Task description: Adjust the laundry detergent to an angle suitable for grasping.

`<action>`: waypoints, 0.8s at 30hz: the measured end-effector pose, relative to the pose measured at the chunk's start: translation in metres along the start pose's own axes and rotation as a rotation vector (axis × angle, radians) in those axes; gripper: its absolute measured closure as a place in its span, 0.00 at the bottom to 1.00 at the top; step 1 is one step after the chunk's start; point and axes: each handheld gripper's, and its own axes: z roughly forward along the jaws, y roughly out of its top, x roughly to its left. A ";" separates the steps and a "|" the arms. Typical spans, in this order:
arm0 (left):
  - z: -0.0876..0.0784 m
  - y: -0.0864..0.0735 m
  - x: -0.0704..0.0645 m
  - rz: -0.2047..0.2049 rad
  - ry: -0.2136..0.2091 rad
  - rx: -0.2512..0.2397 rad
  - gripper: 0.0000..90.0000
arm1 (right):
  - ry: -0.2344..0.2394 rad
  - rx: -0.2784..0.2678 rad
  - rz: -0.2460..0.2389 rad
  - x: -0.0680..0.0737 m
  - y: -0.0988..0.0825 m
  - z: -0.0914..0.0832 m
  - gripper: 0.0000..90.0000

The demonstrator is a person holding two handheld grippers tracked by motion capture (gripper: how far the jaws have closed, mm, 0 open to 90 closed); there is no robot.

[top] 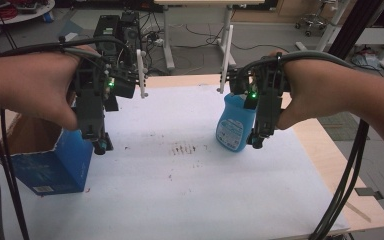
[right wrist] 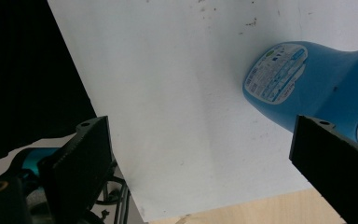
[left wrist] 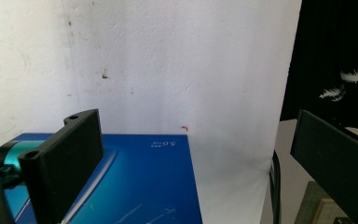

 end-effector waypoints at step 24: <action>-0.001 0.007 0.001 -0.005 -0.001 -0.011 0.03 | -0.008 -0.011 -0.004 0.001 -0.003 0.004 0.06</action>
